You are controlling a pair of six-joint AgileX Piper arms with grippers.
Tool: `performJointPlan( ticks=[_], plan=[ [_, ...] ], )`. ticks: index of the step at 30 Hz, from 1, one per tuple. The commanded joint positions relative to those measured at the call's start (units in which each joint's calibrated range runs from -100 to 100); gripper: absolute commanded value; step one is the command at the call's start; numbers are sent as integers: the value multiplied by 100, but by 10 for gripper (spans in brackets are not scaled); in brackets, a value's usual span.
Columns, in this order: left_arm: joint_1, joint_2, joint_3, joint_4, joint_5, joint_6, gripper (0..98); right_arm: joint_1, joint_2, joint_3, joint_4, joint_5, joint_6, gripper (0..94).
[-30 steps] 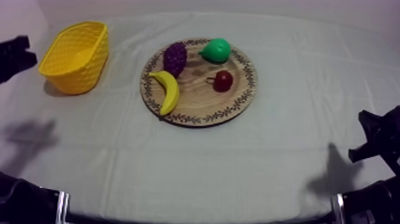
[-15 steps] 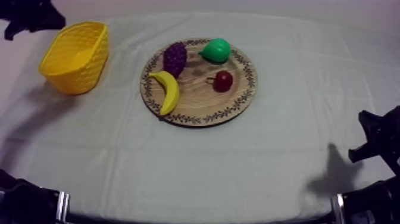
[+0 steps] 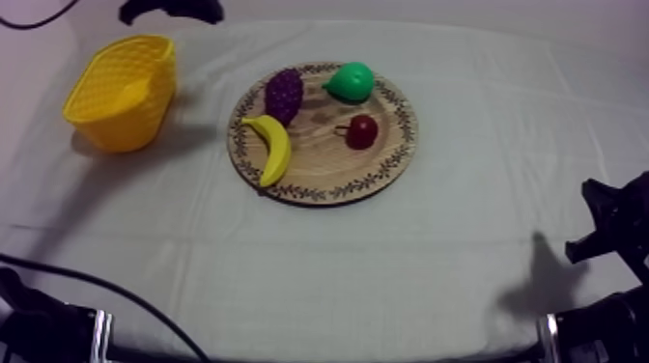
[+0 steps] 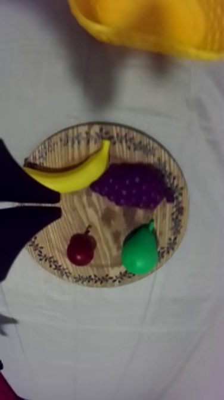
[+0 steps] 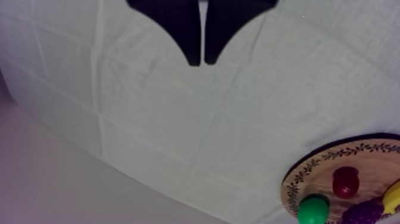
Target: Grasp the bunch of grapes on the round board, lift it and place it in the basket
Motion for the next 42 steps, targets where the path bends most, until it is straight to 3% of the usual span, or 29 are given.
performJointPlan(
  ticks=[1, 9, 14, 30, 37, 42],
  plan=[
    [138, 517, -534, -25, 81, 13, 1, -1, 0, 0, -1, -1, 2, 3],
    [316, 1507, -1603, -107, 487, 32, 7, -1, 0, 0, -1, -1, 2, 3],
    [310, 1805, -1812, -123, 582, 55, 60, -1, 0, 0, -1, -1, 2, 3],
    [376, 2127, -2237, -132, 711, -163, 630, -1, 0, 0, -1, -1, 2, 3],
    [343, 2164, -2183, -138, 744, -190, 775, -1, 0, 0, -1, -1, 2, 3],
    [282, 2186, -2068, -146, 764, -203, 817, -1, 0, 0, -1, -1, 2, 3]
  ],
)
